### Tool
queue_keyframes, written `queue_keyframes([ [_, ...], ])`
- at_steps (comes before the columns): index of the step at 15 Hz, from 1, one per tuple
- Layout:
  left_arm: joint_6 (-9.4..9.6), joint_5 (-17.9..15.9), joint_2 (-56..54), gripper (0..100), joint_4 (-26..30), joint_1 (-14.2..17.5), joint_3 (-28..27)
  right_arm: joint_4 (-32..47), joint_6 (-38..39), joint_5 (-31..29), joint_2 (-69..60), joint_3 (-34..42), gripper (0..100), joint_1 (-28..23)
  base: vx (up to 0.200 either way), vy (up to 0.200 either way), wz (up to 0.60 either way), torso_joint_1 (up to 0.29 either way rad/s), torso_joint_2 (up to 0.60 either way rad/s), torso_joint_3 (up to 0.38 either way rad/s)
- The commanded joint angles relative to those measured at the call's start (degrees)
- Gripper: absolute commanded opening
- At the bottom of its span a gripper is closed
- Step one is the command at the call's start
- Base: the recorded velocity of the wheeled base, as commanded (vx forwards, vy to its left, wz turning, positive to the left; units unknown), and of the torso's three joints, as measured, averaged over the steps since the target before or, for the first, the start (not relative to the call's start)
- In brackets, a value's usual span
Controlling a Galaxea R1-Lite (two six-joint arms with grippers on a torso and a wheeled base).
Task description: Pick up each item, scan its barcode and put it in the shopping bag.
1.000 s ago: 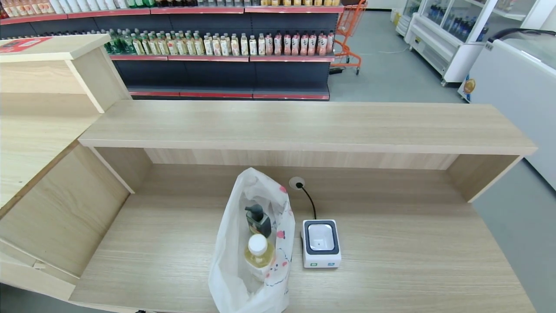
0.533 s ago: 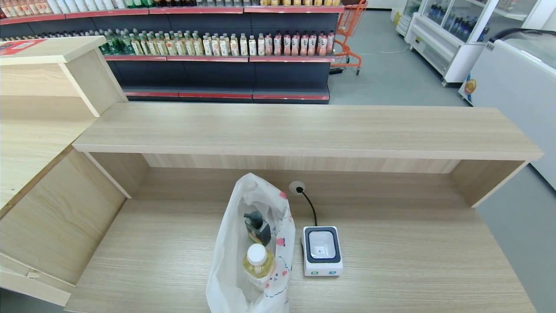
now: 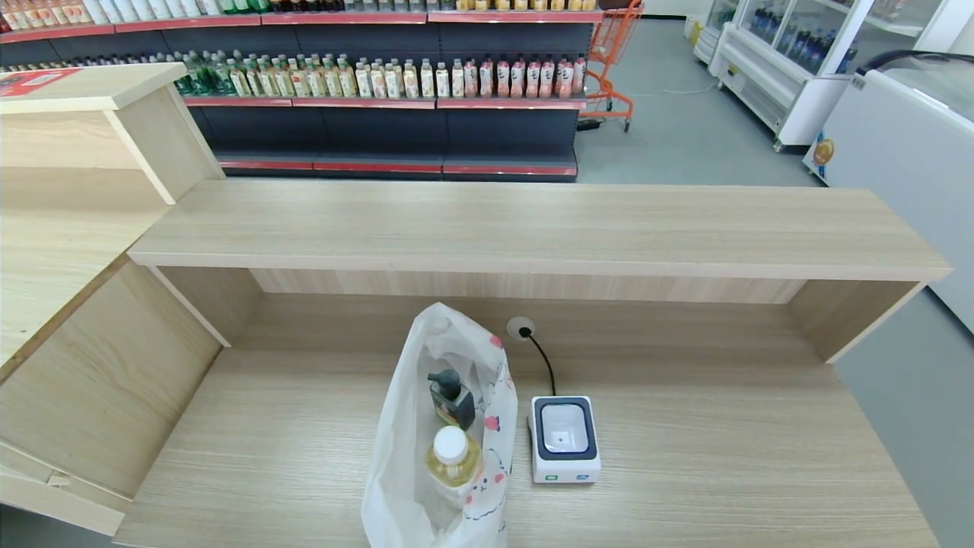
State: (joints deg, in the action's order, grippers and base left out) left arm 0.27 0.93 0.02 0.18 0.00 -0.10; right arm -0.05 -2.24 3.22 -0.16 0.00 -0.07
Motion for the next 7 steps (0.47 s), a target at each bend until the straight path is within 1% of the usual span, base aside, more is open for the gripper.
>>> queue_keyframes([
  [1,0.00,0.0,0.0,100,0.0,0.0,0.0,0.0,0.0,0.0,0.2,0.0,0,0.0,0.000,0.000,0.00,0.000,0.00,0.000],
  [7,0.00,0.0,0.0,100,0.0,0.0,0.0,0.0,0.0,-0.1,0.2,0.0,0,0.0,0.000,0.000,0.00,0.000,0.00,0.000],
])
